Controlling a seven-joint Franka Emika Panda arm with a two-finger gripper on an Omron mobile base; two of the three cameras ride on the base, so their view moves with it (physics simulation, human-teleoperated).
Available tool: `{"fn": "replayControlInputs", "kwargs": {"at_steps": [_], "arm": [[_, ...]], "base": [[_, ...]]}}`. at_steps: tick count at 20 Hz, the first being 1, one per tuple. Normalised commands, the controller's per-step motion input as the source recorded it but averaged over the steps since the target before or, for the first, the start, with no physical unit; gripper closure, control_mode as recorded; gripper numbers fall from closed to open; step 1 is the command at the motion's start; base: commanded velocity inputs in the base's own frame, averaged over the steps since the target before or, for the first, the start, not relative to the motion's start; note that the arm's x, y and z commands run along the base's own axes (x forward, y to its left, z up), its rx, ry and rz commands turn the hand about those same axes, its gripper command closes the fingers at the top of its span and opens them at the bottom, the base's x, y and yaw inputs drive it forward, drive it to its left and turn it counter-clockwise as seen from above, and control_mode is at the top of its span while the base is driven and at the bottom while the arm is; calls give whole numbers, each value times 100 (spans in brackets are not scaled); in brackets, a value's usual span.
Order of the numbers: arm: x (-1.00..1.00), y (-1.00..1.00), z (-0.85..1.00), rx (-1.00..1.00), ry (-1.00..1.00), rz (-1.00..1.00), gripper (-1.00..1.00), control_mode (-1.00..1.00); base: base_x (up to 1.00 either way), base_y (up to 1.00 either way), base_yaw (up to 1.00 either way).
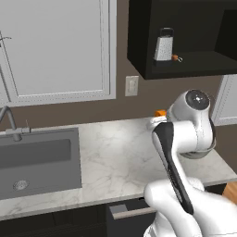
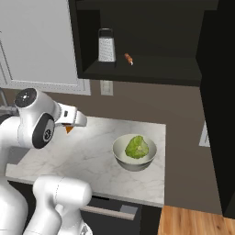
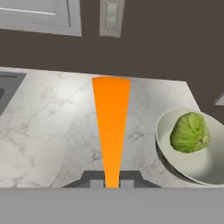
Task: Pick the cheese from the fridge and the cheese grater from the cabinet and place them next to the salad bowl.
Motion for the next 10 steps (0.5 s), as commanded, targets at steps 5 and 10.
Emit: {"fn": "replayControlInputs", "kwargs": {"at_steps": [5, 10], "arm": [[41, -12, -48, -6, 7, -2, 100, -100], [42, -11, -52, 0, 9, 0, 100, -100]], "base": [[0, 0, 0], [0, 0, 0]]}}
